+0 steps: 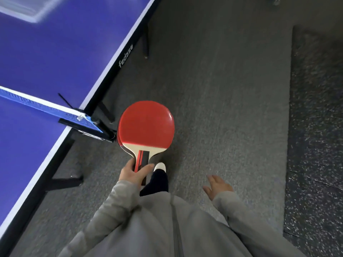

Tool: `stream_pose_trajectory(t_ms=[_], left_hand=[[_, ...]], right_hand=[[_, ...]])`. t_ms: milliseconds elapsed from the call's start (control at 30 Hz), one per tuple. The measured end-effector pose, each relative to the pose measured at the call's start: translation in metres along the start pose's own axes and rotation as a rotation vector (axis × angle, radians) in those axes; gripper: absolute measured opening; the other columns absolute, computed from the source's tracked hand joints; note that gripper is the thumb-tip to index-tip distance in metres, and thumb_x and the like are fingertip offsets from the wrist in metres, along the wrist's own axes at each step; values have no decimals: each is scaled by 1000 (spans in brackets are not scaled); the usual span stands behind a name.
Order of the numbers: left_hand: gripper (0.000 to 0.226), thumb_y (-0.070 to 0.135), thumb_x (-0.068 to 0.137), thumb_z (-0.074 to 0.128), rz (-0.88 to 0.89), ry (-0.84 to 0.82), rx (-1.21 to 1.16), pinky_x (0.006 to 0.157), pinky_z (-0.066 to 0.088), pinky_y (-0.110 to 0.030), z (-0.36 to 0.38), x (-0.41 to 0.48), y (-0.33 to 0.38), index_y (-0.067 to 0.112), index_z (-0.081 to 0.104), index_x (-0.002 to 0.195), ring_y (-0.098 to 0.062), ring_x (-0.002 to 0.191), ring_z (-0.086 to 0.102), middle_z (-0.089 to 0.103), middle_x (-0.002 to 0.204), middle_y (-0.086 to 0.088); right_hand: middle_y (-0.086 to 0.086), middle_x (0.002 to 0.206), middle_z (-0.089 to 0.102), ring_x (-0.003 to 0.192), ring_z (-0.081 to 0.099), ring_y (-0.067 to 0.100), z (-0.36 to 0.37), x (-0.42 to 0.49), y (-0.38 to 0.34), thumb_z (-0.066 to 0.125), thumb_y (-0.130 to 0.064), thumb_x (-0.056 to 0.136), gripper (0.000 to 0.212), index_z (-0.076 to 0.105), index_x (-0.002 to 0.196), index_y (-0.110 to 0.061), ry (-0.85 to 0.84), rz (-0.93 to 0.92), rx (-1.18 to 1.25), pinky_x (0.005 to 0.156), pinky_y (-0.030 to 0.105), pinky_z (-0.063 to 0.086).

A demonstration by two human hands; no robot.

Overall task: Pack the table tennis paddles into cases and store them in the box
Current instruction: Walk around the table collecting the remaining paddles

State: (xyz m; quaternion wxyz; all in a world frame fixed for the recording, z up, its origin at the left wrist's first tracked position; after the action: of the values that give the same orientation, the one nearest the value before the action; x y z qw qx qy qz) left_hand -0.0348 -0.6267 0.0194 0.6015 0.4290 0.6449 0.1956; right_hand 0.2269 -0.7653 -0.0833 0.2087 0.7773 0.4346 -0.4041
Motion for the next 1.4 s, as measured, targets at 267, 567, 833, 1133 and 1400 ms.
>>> stream_pose_trajectory(t_ms=[267,567,833,1133,1400], left_hand=[[32,34,55,67,58,32,-78,47,37,-17,8,94,104,13,46,64,-15,53,38,39,56,1],[37,36,55,67,-44,284,-204,57,40,-31,3,185,154,8,47,67,-19,57,41,42,59,-4],[38,33,62,74,-115,641,-438,52,36,-25,-2,236,190,2,56,77,-15,54,39,42,57,-1],[19,21,75,74,-200,940,-713,59,34,-29,-37,264,183,15,57,70,-18,67,39,45,66,-5],[21,21,67,75,-196,995,-774,65,42,-29,-123,298,178,17,59,82,-24,65,45,48,72,-6]], right_hand=[[3,158,16,143,21,25,-136,78,-46,33,-44,99,58,16,150,-22,43,-66,-30,115,38,23],[1,156,22,140,27,25,-272,191,-88,30,-47,98,59,13,150,-25,12,-177,-282,112,39,23],[-1,157,18,144,17,20,-395,273,-159,31,-47,98,58,13,150,-26,62,-436,-543,113,40,20],[-2,160,-7,148,-3,18,-456,305,-286,27,-47,99,61,-1,151,-28,66,-714,-751,118,42,10],[-1,160,-6,147,-8,18,-464,307,-408,29,-51,97,64,1,151,-30,175,-872,-773,119,41,7]])
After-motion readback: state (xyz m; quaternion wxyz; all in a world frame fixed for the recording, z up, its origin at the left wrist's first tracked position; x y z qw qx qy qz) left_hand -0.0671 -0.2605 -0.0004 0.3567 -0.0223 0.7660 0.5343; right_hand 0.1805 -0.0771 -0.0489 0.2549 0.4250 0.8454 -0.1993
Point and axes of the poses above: each hand's wrist, its own x-axis towards the middle knuckle, its own z-axis out of the palm, y = z × x, the point moved 4 cm from there along x, towards the middle knuckle
